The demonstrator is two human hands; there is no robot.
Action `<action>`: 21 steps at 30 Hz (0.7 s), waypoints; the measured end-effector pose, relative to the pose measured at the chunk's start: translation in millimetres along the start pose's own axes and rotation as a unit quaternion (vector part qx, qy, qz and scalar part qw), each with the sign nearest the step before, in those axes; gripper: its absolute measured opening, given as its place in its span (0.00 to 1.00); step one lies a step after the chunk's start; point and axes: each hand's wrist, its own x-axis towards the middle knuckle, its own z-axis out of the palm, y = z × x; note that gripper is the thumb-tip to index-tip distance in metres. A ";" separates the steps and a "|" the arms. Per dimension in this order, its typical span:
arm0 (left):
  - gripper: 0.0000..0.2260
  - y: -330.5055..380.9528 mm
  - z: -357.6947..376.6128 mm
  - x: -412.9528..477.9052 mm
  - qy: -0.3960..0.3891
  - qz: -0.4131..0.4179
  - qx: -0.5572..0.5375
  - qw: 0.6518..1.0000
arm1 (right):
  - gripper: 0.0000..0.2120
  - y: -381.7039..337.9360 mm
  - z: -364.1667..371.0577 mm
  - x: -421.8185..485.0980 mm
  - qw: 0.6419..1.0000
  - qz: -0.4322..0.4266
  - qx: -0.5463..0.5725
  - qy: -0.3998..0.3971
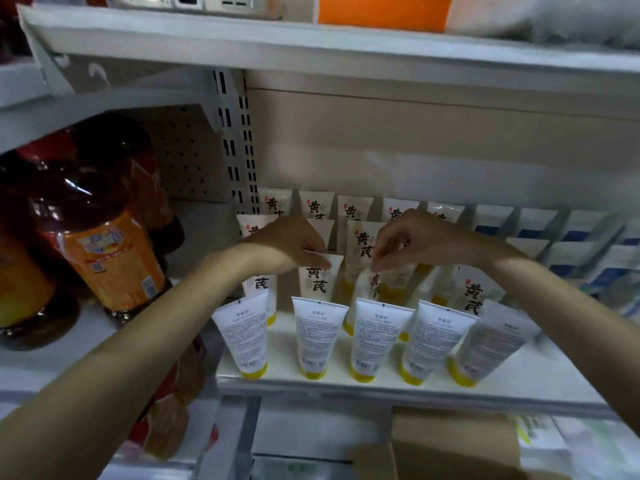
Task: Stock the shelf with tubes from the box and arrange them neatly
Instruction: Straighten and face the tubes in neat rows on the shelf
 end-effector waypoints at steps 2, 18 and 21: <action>0.10 0.6 -0.6 -0.5 0.000 -0.003 -0.003 1.000 | 0.09 2.2 0.5 -0.7 1.000 -0.007 -0.010 0.014; 0.10 22.6 -3.1 14.0 0.005 0.039 0.022 0.999 | 0.06 6.3 4.3 -4.2 0.996 -0.002 -0.064 0.056; 0.12 32.7 -0.3 23.4 -0.009 0.037 0.019 0.999 | 0.07 6.5 -4.8 -12.4 0.997 -0.011 -0.052 0.063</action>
